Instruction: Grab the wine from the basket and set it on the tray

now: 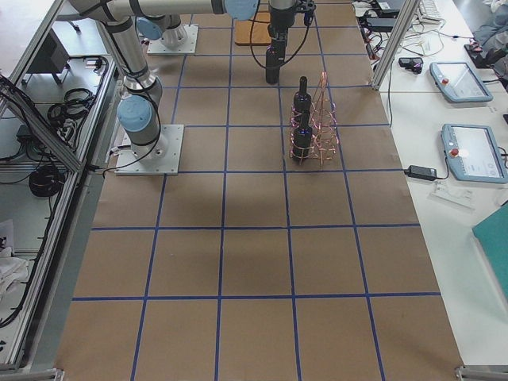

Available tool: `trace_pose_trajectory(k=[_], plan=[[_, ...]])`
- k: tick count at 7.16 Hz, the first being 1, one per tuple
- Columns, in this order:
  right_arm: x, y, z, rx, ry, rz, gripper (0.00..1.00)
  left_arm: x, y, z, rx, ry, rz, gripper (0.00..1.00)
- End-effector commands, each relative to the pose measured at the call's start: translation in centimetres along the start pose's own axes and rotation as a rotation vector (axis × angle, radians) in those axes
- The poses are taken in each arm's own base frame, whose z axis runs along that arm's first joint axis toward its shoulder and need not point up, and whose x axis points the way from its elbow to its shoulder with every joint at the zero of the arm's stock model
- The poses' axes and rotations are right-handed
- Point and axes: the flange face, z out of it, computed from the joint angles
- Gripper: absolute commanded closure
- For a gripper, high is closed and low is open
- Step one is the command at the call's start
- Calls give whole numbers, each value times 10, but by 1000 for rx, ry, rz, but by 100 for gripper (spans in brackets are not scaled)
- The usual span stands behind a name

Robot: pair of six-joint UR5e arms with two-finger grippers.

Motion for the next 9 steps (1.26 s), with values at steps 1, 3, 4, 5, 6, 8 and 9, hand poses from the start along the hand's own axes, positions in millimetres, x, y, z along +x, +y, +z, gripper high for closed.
trace_pose_trajectory(k=[1,3,4,5,6,8,9], plan=[[-2,-1,0,8,5,0,0,0,0,2,-8,7,0,35],[-13,3,0,4,-9,23,0,0,1,1,-8,4,0,32],[-30,9,2,3,-5,13,0,0,1,1,-9,2,0,32],[-31,7,2,12,-6,7,0,0,1,1,-9,2,0,34],[-31,6,1,21,-6,3,0,0,1,1,-12,3,-1,44],[-31,6,1,27,-7,0,0,1,2,0,-10,4,0,100],[-31,6,1,32,-8,0,0,1,3,-3,-6,2,0,100]])
